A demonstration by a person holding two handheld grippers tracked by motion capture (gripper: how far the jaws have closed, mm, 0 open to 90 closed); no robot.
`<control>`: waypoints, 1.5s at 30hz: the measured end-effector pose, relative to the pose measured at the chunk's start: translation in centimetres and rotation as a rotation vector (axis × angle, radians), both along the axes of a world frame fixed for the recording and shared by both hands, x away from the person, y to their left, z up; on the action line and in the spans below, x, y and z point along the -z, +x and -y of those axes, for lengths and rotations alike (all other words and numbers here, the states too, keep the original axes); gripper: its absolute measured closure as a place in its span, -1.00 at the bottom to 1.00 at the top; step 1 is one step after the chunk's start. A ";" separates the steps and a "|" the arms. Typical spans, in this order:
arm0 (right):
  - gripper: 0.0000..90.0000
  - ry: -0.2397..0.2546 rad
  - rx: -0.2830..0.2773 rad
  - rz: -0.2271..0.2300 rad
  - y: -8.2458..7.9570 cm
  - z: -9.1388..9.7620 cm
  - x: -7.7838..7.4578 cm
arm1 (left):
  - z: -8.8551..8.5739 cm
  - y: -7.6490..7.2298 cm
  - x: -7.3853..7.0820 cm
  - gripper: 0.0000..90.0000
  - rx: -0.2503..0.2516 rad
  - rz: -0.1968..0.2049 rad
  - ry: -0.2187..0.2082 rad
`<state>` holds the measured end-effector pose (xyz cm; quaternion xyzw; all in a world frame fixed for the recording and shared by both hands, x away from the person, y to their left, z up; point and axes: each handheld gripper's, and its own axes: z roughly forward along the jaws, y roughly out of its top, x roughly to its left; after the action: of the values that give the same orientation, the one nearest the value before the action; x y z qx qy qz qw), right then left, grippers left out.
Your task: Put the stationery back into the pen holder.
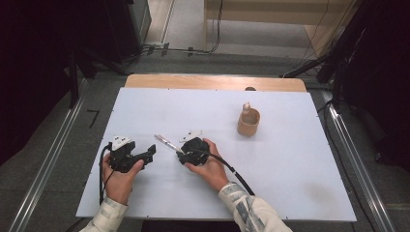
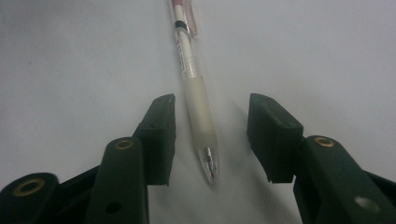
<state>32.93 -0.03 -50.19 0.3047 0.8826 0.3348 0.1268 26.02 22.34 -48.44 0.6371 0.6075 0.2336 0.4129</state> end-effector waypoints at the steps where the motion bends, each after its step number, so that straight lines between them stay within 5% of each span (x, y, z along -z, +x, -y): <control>1: 0.17 -0.002 0.002 -0.001 0.1 -0.1 0.0 | 0.0 0.0 0.0 -0.58 0.001 -0.001 0.001; 14: 0.73 -0.023 -0.024 -0.017 0.1 -0.7 -0.2 | -0.1 0.0 0.0 -0.58 -0.001 -0.003 -0.002; 31: 0.76 -0.020 -0.037 -0.004 -0.1 -0.2 -0.5 | -0.3 -0.1 0.0 -0.58 -0.003 -0.003 -0.006; 45: 0.76 0.026 -0.007 0.016 -0.9 3.9 -3.0 | -0.1 -0.1 0.1 -0.58 -0.003 -0.005 -0.006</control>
<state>32.01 -3.97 -47.24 0.3005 0.8783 0.3490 0.1288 25.96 22.48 -48.51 0.6355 0.6101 0.2309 0.4129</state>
